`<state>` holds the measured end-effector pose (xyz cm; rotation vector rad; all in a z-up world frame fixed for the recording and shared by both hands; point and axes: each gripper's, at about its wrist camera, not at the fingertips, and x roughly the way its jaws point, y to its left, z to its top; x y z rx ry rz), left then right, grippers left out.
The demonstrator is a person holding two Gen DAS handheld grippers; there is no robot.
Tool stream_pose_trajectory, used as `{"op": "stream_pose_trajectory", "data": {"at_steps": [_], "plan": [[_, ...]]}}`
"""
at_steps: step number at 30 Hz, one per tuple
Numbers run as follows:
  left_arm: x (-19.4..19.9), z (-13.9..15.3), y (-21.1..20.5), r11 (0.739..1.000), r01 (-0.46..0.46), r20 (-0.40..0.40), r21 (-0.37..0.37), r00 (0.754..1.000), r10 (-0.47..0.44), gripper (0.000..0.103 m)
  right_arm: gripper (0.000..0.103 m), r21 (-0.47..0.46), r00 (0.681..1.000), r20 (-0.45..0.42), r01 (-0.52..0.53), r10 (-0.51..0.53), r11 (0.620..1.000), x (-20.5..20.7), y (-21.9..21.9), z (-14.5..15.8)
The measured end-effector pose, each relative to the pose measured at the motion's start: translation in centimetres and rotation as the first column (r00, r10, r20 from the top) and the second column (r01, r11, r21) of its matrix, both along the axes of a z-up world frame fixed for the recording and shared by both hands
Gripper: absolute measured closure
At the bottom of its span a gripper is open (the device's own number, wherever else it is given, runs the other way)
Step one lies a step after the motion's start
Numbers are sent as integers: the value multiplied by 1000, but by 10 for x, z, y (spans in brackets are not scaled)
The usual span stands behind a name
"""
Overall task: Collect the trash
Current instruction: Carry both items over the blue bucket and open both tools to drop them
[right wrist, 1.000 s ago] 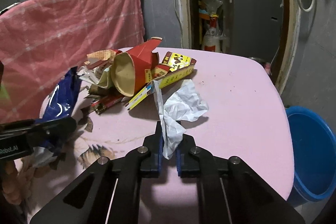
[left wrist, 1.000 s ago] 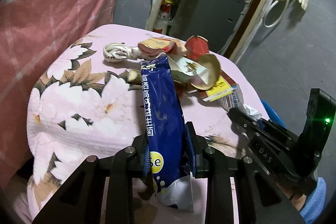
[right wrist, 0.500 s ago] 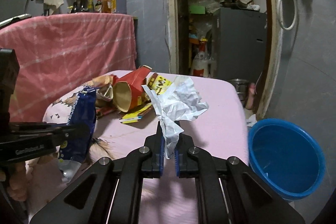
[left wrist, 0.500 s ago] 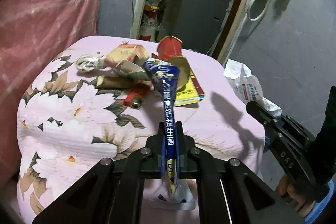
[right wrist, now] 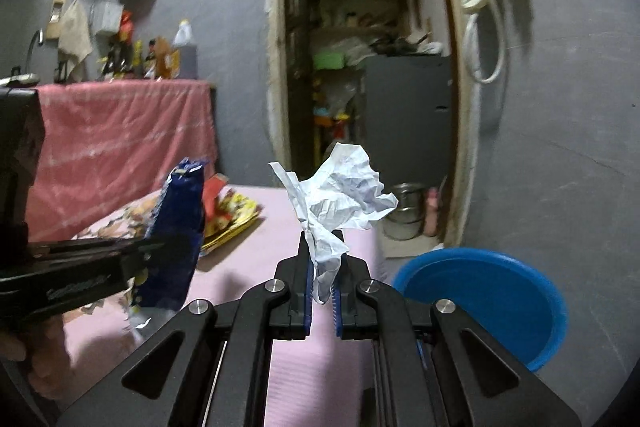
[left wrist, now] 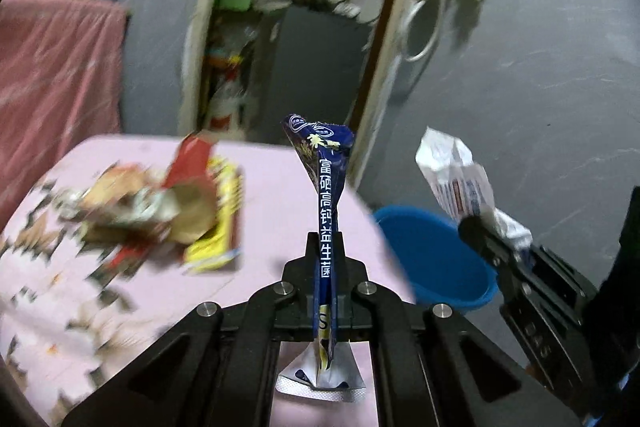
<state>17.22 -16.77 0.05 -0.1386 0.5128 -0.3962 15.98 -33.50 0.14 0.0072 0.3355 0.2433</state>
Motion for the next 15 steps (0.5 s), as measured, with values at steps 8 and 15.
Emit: {"op": "stream_pose_trajectory", "data": {"at_steps": [8, 15], "plan": [[24, 12, -63, 995, 84, 82, -63, 994, -78, 101, 97, -4, 982, 79, 171, -170, 985, -8, -59, 12], [57, 10, -122, 983, 171, 62, -71, 984, -167, 101, 97, 65, 951, 36, 305, -308, 950, -2, -108, 10]]}}
